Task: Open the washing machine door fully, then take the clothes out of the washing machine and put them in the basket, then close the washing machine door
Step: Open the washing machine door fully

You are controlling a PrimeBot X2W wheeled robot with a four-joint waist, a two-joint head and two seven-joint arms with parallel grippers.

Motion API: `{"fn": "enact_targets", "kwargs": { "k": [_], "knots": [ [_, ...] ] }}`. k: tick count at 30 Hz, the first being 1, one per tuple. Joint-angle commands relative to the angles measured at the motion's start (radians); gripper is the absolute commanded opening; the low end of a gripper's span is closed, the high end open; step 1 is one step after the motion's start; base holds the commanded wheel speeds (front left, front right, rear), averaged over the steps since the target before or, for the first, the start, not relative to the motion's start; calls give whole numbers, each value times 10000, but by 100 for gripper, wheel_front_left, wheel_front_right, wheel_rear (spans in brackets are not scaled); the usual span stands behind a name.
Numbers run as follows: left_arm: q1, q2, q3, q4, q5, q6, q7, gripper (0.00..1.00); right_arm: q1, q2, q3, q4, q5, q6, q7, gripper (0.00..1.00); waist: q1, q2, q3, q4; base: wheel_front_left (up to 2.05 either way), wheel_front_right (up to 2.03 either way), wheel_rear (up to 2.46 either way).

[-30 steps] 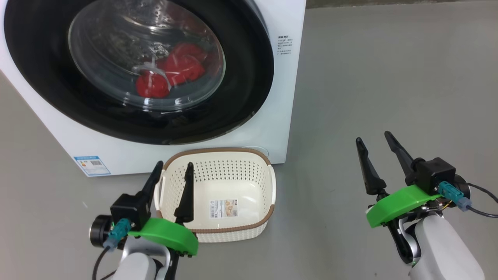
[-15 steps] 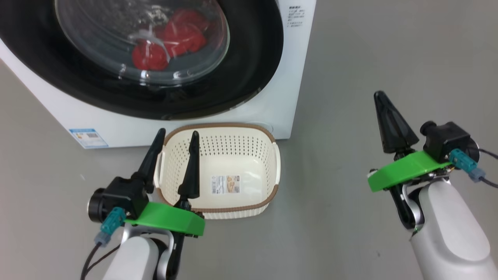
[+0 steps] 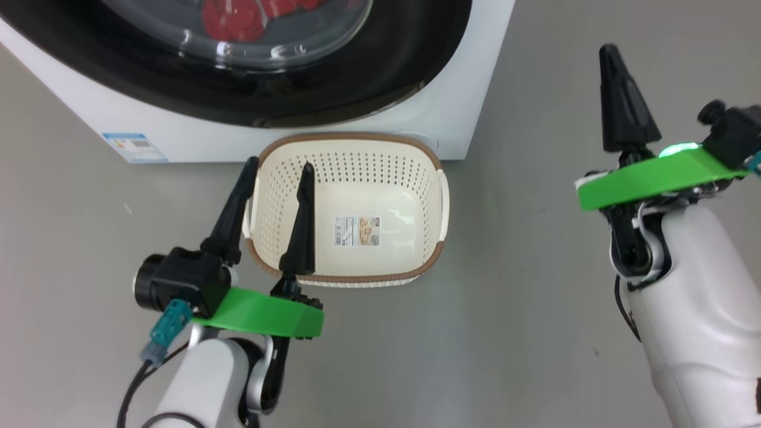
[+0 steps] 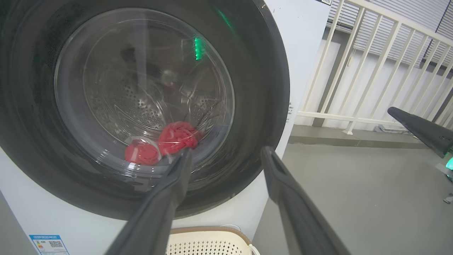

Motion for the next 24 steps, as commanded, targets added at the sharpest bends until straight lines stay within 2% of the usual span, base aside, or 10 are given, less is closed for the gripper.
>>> {"fn": "enact_targets", "kwargs": {
  "k": [1, 8, 11, 12, 24],
  "knots": [
    [-280, 177, 240, -337, -14, 120, -91, 100, -368, 25, 241, -180, 467, 6, -65, 0, 0, 0, 386, 217, 0, 0, 0],
    [-501, 177, 55, -1020, -113, 213, -91, 100, -1237, -332, 633, -530, 3282, 6, 625, 0, 0, 0, 999, 284, 0, 0, 0],
    [-560, 177, 27, -1348, -31, 238, -92, 100, -1549, -440, 672, -571, 4295, 6, 1116, 0, 0, 0, 1278, 287, 0, 0, 0],
    [-589, 177, 15, -1524, 40, 286, -92, 100, -1770, -509, 661, -569, 4954, 6, 1487, 0, 0, 0, 1459, 280, 0, 0, 0],
    [-749, 177, -70, -1907, 24, 414, -92, 100, -3113, -761, 218, -463, 8431, 6, 3894, 0, 0, 0, 2434, 379, 0, 0, 0]
  ]
}}
